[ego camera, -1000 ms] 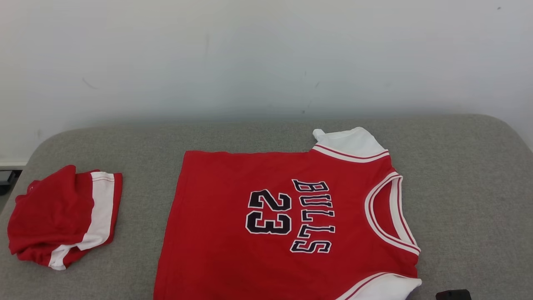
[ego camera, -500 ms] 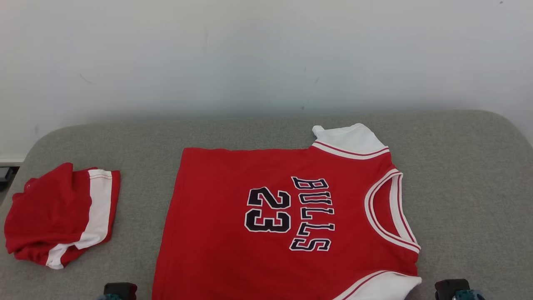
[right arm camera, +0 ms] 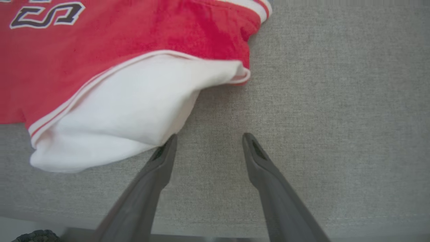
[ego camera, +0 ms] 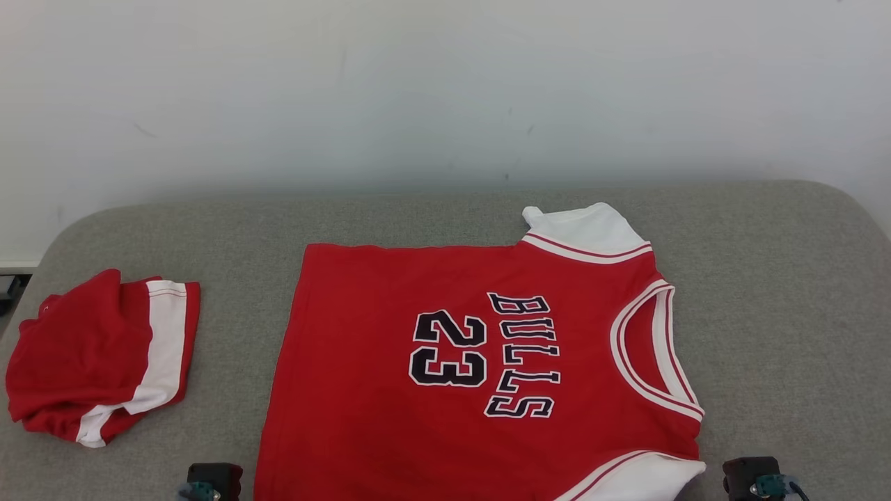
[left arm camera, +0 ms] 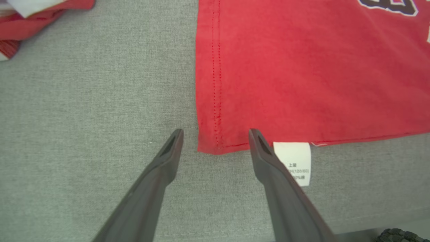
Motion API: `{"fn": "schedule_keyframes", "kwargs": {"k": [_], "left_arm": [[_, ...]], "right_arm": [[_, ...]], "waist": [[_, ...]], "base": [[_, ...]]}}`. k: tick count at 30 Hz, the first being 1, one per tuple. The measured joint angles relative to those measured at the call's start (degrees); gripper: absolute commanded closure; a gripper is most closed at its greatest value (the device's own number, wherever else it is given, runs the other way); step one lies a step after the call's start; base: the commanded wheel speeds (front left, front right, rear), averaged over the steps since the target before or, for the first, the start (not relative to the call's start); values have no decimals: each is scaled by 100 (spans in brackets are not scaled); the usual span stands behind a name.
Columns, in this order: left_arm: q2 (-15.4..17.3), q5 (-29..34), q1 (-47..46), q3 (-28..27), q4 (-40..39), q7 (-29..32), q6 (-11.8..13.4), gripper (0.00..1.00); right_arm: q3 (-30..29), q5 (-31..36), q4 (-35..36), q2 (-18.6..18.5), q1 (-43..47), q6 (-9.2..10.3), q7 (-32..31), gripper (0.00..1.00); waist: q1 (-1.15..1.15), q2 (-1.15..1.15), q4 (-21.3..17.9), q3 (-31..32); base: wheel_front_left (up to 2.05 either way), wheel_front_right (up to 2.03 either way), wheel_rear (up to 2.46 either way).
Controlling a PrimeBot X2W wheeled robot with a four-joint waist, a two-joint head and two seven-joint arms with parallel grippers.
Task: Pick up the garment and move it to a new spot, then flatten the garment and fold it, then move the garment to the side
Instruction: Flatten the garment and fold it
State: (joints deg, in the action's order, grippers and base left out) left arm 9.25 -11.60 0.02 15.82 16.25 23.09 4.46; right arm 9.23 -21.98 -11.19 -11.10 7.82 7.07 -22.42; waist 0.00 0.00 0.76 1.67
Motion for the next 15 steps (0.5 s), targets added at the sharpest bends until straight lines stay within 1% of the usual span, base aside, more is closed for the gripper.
{"fn": "schedule_keyframes", "kwargs": {"k": [6,15], "left_arm": [[-46,5,-27,34,59,-53,0,0],[-76,5,-28,86,113,-105,-2,0]], "right_arm": [[230,101,-169,125,-168,-2,32,0],[380,142,-363,272,-532,-99,155,0]], "waist": [[0,0,7,-16],[0,0,28,-48]], "base": [[0,0,0],[0,0,0]]}}
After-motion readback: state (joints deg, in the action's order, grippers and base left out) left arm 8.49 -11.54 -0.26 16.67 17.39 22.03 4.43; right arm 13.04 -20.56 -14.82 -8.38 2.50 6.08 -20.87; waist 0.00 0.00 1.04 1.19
